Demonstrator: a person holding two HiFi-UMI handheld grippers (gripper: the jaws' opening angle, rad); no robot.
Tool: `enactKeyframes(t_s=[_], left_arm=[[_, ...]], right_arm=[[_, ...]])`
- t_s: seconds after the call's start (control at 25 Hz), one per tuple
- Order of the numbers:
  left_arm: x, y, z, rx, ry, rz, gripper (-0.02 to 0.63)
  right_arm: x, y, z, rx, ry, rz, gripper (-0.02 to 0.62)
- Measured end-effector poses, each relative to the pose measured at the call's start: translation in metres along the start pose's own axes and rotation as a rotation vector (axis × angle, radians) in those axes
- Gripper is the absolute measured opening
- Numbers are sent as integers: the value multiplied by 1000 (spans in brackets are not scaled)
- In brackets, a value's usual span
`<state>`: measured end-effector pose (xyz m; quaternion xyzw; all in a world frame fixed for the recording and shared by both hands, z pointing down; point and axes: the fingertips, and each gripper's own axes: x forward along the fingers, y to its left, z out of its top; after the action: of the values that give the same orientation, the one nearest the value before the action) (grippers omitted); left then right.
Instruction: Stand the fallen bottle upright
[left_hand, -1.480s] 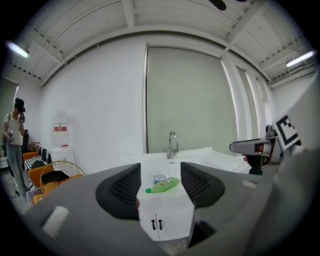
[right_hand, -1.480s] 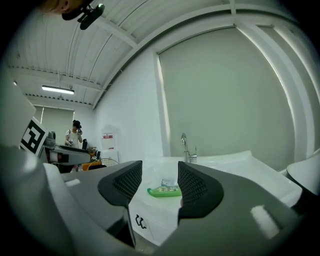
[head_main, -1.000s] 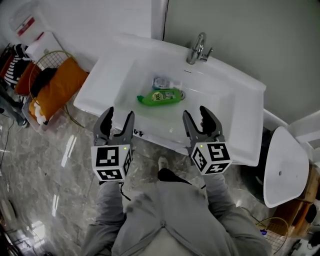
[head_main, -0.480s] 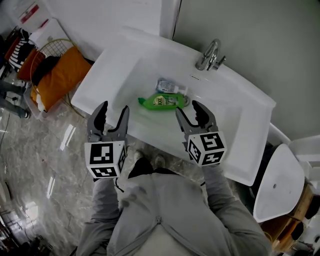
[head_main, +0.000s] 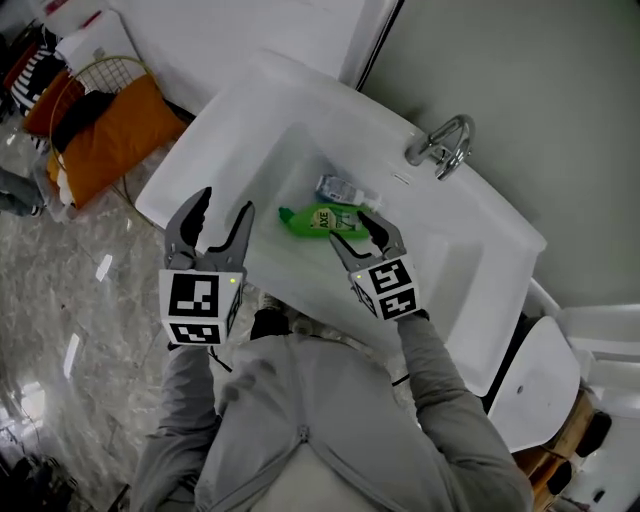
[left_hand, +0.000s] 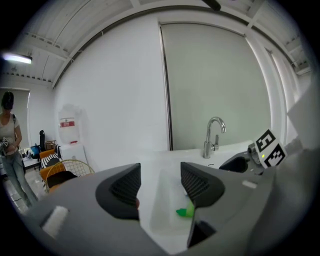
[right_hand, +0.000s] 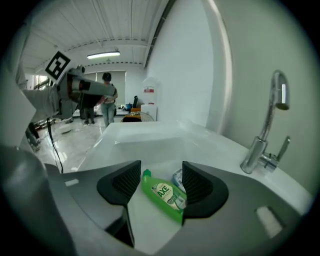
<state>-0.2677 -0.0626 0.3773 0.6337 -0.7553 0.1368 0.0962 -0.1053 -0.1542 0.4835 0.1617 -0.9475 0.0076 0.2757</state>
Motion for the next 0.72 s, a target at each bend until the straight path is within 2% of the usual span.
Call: enactKeyframes(t_s=[0.08,0.36,0.72], left_arm=[[8,5,5,-6,-17,-16,270],[25,34,-4,-39,2,-31,268],[27,63,-33,-76,54,4,269]], right_arm=[[18,6,-4,-76,49,50,261],[77,24,-44,-351,289,249,289],[117,20,-104,-642,594,461,318]])
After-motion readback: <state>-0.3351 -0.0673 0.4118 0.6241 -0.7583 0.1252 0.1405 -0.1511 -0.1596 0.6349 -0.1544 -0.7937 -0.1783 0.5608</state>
